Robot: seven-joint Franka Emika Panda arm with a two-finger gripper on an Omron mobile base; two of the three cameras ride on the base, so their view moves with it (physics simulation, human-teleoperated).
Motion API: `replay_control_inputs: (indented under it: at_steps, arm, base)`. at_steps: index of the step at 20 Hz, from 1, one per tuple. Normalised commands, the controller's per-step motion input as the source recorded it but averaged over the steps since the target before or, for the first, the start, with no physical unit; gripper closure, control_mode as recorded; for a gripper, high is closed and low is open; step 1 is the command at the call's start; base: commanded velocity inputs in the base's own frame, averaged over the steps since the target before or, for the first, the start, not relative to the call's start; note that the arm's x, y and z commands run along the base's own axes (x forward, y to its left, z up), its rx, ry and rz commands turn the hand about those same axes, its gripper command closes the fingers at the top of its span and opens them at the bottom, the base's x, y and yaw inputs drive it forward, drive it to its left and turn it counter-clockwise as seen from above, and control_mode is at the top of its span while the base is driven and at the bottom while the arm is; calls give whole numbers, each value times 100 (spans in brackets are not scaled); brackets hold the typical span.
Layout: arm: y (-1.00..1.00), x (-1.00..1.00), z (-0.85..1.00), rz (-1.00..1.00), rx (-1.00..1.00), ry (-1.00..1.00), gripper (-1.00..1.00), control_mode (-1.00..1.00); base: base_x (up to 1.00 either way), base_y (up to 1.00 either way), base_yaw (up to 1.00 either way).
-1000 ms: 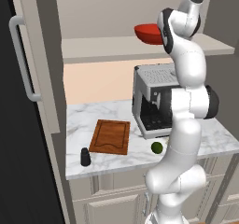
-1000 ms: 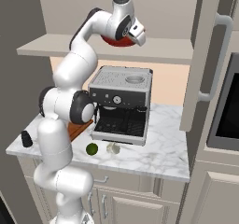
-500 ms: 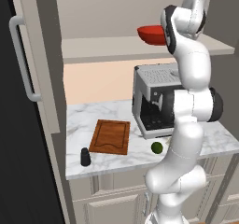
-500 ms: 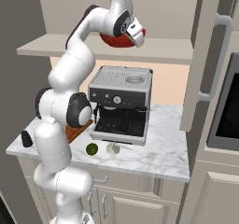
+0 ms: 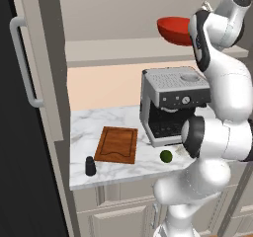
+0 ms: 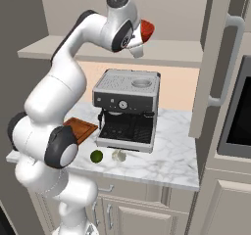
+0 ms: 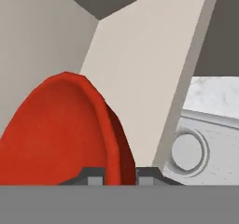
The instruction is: Open the cabinet. Place the bowl and condiment on the counter. Then place the lime and garlic on the cutting board.
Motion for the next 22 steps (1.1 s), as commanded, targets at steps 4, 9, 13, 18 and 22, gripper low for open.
replay_control_inputs:
  at_steps: [4,9,13,18,22]
  arm:
    - [-10,-100,22,-30,29,-27,100,-100]
    - [0,-100,46,-17,18,-22,100,-100]
    - [11,-100,21,-5,2,-11,100,-100]
    - [30,-100,6,0,0,-2,100,-100]
    - [32,-100,0,0,-5,0,100,-100]
  base:
    - [0,0,0]
    - [0,0,0]
    - [0,0,0]
    - [0,0,0]
    - [0,0,0]
